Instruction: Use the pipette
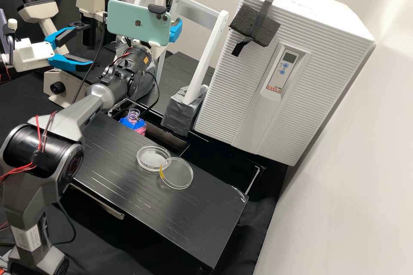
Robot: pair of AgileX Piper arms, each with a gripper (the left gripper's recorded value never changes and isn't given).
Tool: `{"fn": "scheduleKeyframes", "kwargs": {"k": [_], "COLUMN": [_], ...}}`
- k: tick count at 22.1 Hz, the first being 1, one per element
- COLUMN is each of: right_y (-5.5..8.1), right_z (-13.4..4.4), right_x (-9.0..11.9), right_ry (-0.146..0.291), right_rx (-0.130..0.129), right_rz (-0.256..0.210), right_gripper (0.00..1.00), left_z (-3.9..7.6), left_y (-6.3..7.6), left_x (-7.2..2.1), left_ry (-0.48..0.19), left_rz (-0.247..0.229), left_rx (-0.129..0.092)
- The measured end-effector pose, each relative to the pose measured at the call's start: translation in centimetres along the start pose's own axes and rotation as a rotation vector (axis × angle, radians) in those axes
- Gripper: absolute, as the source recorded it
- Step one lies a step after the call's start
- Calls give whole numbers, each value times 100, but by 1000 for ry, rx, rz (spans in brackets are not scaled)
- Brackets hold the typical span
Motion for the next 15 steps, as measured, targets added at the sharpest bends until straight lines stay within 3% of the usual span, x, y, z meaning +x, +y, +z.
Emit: {"fn": "scheduleKeyframes", "kwargs": {"k": [2, 10, 13, 15], "right_y": [0, -8, -13, -16], "right_z": [-5, -2, -1, 0], "right_x": [40, 169, 192, 201], "right_ry": [-14, -49, -66, -73], "right_rx": [22, 40, 101, 128], "right_rz": [-22, -66, -84, -91], "right_gripper": [0, 0, 0, 0], "left_z": [-18, -16, -16, -16], "left_y": [41, 83, 82, 82], "left_x": [-3, -4, -4, -4], "left_ry": [6, 6, 6, 6], "left_rz": [11, 24, 23, 23], "left_rx": [5, 9, 9, 9]}}
